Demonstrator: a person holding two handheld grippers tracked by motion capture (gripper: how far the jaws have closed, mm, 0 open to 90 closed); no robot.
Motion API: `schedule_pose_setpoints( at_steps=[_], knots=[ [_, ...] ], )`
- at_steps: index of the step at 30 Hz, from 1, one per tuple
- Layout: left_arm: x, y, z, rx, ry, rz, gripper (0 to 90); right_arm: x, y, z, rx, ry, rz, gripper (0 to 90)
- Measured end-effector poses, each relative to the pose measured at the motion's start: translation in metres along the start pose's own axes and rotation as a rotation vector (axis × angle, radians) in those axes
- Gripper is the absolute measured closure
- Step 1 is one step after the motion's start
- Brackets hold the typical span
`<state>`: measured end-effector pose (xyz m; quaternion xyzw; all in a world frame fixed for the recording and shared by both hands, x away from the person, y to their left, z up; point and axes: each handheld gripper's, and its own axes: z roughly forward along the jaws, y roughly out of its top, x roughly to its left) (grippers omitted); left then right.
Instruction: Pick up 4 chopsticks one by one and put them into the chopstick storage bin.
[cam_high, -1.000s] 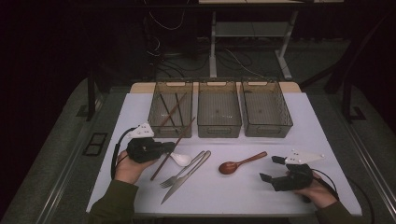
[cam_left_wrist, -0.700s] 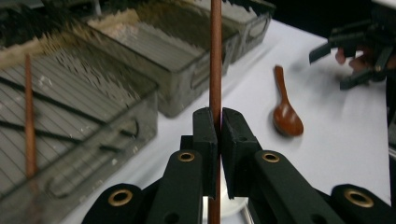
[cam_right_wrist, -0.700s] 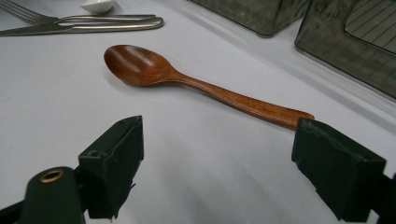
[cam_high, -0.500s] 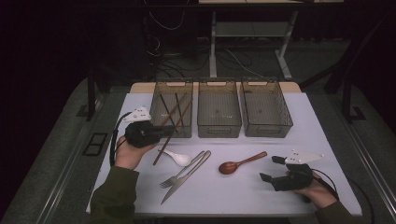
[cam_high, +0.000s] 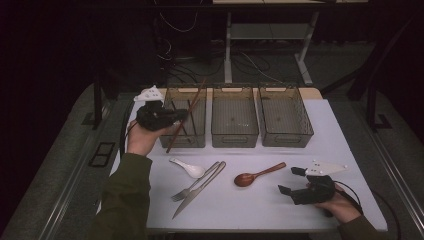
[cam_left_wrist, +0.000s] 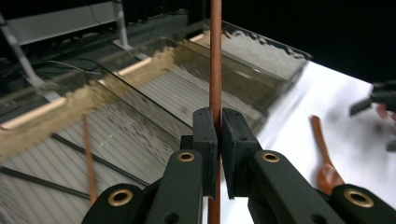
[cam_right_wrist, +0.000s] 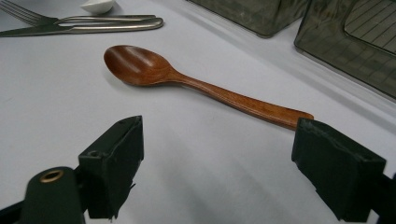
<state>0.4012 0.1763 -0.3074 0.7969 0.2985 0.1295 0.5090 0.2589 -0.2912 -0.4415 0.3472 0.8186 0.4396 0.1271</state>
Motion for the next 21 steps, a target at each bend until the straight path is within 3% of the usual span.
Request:
schedule_pose_setpoints(
  at_steps=[6, 11, 21],
  knots=[
    [0.023, 0.019, 0.005, -0.009, 0.059, -0.015, 83.8, 0.000, 0.000, 0.000, -0.002, -0.001, 0.003, 16.6],
    [0.042, 0.026, 0.012, -0.020, 0.099, -0.042, 83.8, 0.000, 0.000, 0.000, -0.001, -0.001, 0.000, 16.6],
    [0.065, 0.009, 0.036, 0.080, 0.141, -0.096, 83.8, -0.001, 0.000, -0.001, -0.001, -0.002, 0.000, 16.6]
  ],
)
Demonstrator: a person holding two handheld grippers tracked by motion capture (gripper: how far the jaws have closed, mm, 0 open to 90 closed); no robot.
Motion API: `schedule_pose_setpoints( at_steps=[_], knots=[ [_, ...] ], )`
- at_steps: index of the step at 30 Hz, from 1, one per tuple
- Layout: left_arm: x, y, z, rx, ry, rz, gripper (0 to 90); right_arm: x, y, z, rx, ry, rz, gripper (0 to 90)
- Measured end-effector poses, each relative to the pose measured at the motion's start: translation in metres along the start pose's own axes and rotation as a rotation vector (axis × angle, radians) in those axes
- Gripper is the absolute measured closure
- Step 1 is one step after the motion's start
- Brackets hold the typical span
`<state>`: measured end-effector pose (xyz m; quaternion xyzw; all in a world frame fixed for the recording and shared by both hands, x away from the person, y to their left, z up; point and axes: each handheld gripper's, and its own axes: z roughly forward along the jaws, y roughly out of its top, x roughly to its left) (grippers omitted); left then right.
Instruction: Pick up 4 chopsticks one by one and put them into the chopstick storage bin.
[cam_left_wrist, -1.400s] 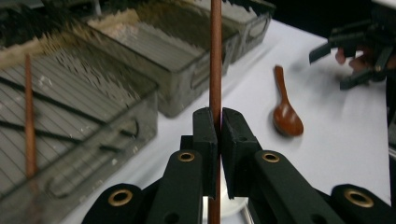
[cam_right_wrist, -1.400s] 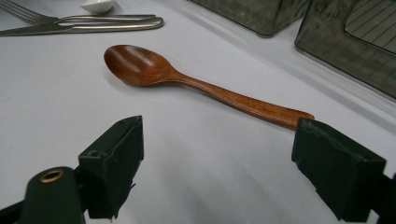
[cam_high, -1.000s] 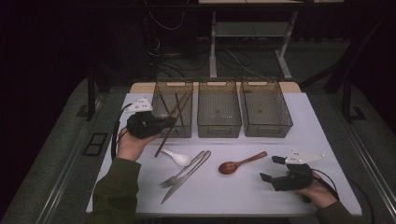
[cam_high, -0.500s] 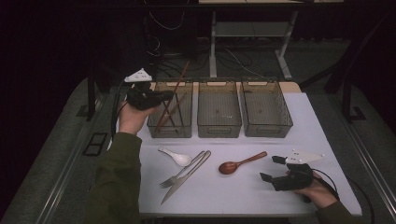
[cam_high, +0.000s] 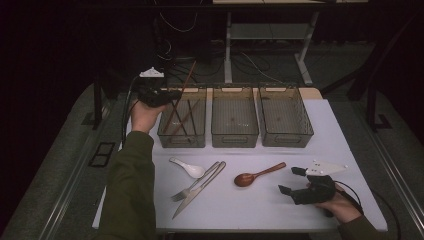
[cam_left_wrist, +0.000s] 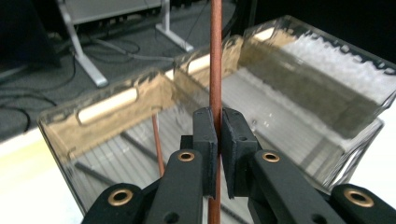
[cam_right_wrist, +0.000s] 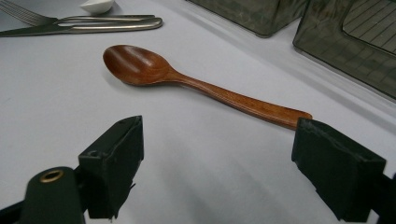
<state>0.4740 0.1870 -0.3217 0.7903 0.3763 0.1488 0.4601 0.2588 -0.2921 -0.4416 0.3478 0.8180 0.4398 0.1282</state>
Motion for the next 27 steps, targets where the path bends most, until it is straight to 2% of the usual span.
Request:
schedule_pose_setpoints(
  at_steps=[3, 5, 13, 16, 17, 18, 19, 22, 24, 27],
  knots=[
    [0.002, -0.009, 0.008, 0.053, 0.011, 0.006, 83.8, 0.000, 0.000, 0.000, 0.000, 0.001, 0.000, 16.6],
    [0.004, -0.015, 0.013, 0.074, 0.015, -0.006, 83.8, 0.000, 0.000, 0.000, -0.001, 0.002, 0.001, 16.6],
    [0.010, -0.037, 0.031, 0.132, 0.021, -0.042, 83.8, 0.001, 0.000, 0.000, 0.003, 0.001, -0.004, 16.6],
    [0.011, -0.040, 0.035, 0.124, 0.023, -0.055, 83.7, 0.001, 0.000, 0.000, 0.003, 0.001, -0.006, 16.6],
    [0.011, -0.040, 0.036, 0.128, 0.026, -0.049, 83.7, 0.001, 0.000, 0.000, 0.002, 0.001, -0.007, 16.6],
    [0.010, -0.040, 0.038, 0.126, 0.032, -0.061, 83.7, 0.001, 0.000, 0.000, 0.003, 0.001, -0.007, 16.6],
    [0.011, -0.040, 0.039, 0.135, 0.038, -0.047, 83.7, 0.001, 0.000, 0.000, 0.002, 0.001, -0.008, 16.6],
    [0.010, -0.041, 0.043, 0.145, 0.072, -0.056, 82.7, 0.001, 0.000, 0.000, 0.003, 0.002, -0.008, 16.6],
    [0.010, -0.042, 0.045, 0.146, 0.101, -0.055, 75.6, 0.001, 0.000, 0.000, 0.002, 0.001, -0.009, 16.6],
    [0.008, -0.041, 0.047, 0.134, 0.109, -0.058, 68.7, 0.001, 0.000, 0.000, 0.001, 0.002, -0.008, 16.6]
  ],
)
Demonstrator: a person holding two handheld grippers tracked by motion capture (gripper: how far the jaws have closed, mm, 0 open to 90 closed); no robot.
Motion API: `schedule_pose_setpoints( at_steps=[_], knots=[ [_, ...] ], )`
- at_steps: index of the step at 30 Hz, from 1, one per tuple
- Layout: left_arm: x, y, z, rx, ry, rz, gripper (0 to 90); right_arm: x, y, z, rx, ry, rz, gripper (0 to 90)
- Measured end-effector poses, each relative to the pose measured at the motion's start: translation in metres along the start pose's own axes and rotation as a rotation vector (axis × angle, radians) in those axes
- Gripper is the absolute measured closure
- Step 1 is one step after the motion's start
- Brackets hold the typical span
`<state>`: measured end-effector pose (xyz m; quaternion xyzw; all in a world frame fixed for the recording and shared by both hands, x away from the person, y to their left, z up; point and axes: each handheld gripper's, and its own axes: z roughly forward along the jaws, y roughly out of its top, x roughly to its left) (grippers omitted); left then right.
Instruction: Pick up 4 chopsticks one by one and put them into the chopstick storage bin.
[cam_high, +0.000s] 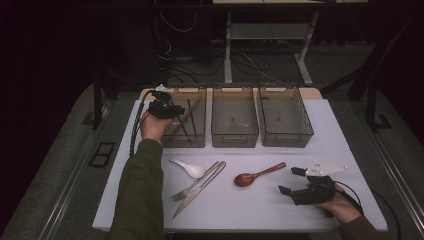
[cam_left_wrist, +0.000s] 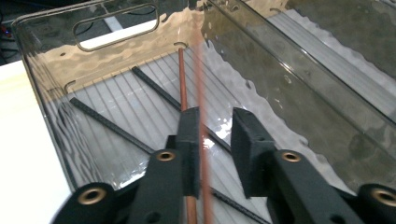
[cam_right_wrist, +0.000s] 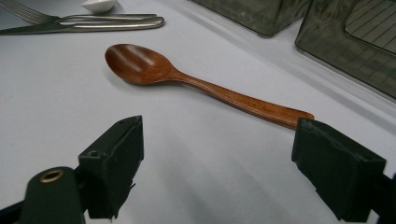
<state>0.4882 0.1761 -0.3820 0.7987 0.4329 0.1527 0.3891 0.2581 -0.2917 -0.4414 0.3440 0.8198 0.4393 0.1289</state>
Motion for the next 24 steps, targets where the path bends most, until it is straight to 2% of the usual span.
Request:
schedule_pose_setpoints(
  at_steps=[7, 17, 24],
  knots=[
    [-0.002, 0.002, -0.004, -0.034, -0.026, 0.008, 58.8, 0.000, 0.000, 0.000, 0.002, 0.001, -0.001, 16.6],
    [-0.012, 0.001, -0.025, -0.101, -0.115, 0.014, 48.0, 0.000, 0.000, 0.000, 0.003, 0.001, -0.002, 16.6],
    [-0.025, -0.004, -0.039, -0.121, -0.148, 0.052, 42.5, 0.000, 0.000, 0.001, 0.003, 0.002, -0.005, 16.6]
  ],
)
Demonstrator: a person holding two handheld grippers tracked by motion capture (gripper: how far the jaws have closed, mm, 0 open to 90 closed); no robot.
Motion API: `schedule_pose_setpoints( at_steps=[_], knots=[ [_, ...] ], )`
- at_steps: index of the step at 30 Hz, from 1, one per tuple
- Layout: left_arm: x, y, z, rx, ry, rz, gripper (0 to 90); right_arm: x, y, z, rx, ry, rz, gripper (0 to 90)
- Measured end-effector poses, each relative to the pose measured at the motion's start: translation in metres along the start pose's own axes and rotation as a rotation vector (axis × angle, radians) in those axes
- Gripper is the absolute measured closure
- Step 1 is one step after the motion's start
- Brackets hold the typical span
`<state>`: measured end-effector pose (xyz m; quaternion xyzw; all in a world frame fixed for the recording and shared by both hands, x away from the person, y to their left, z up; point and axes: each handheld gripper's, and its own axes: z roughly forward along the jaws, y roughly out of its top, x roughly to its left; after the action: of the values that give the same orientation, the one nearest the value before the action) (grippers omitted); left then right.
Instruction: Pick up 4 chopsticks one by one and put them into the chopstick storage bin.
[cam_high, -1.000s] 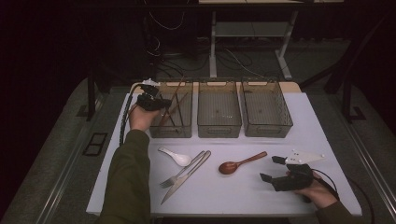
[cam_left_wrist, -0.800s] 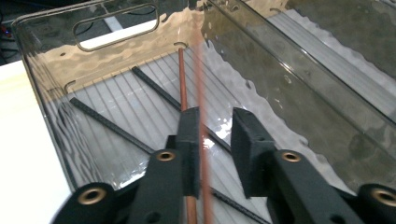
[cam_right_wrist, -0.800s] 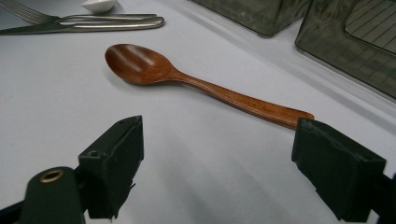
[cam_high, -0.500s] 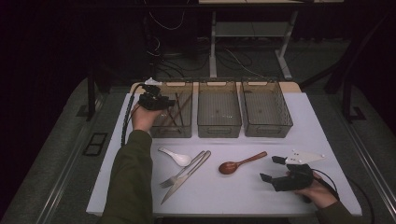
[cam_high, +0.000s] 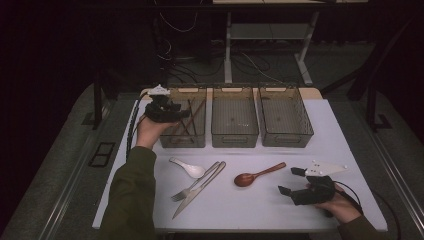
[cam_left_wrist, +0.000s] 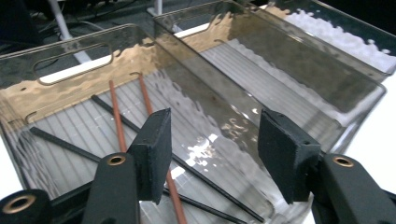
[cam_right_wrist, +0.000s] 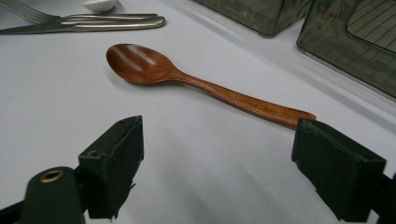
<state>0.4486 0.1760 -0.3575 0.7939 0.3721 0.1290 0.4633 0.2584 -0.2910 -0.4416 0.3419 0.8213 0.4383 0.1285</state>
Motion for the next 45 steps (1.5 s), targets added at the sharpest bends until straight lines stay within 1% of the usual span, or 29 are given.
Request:
schedule_pose_setpoints(
  at_steps=[2, 4, 7, 12, 13, 16, 20, 22, 25, 30, 36, 38, 41, 43, 45],
  knots=[
    [-0.004, -0.001, -0.003, -0.009, -0.008, 0.003, 41.2, 0.000, 0.000, 0.000, 0.002, 0.001, 0.003, 16.6],
    [-0.008, -0.001, -0.007, -0.006, -0.015, 0.015, 39.4, 0.000, 0.000, 0.000, 0.000, 0.000, 0.001, 16.6],
    [-0.014, -0.002, -0.012, -0.005, -0.024, 0.018, 36.4, 0.000, 0.000, 0.000, 0.001, 0.000, 0.001, 16.6],
    [-0.026, -0.004, -0.019, -0.001, -0.036, 0.050, 33.1, -0.001, 0.000, -0.001, 0.001, 0.000, 0.003, 16.6],
    [-0.028, -0.005, -0.019, -0.002, -0.040, 0.050, 32.1, 0.000, 0.000, -0.001, 0.001, 0.001, 0.005, 16.6],
    [-0.037, -0.009, -0.023, 0.001, -0.049, 0.069, 30.1, 0.000, 0.000, -0.001, 0.001, 0.000, 0.004, 16.6],
    [-0.047, -0.015, -0.025, -0.002, -0.062, 0.073, 27.7, 0.000, 0.000, -0.001, 0.001, -0.001, 0.004, 16.6],
    [-0.052, -0.019, -0.027, -0.009, -0.075, 0.078, 26.9, 0.000, 0.000, -0.001, 0.001, -0.001, 0.005, 16.6],
    [-0.059, -0.024, -0.029, -0.013, -0.079, 0.088, 25.0, 0.000, 0.000, -0.001, 0.001, -0.001, 0.006, 16.6],
    [-0.074, -0.038, -0.035, -0.029, -0.091, 0.083, 21.9, 0.000, 0.000, -0.002, 0.001, 0.000, 0.011, 16.6],
    [-0.090, -0.059, -0.037, -0.011, -0.086, 0.116, 16.9, -0.001, 0.000, -0.001, 0.011, 0.001, 0.015, 16.6],
    [-0.095, -0.066, -0.037, -0.008, -0.086, 0.121, 15.5, -0.001, 0.000, -0.001, 0.013, -0.001, 0.015, 16.6],
    [-0.101, -0.077, -0.037, -0.008, -0.082, 0.122, 13.3, -0.002, 0.000, -0.001, 0.023, -0.012, 0.030, 16.6],
    [-0.104, -0.084, -0.038, -0.002, -0.081, 0.127, 12.6, -0.003, 0.000, -0.001, 0.022, -0.008, 0.054, 16.6],
    [-0.107, -0.090, -0.039, 0.004, -0.085, 0.132, 12.5, -0.004, 0.000, -0.002, 0.019, -0.004, 0.066, 16.6]
  ],
)
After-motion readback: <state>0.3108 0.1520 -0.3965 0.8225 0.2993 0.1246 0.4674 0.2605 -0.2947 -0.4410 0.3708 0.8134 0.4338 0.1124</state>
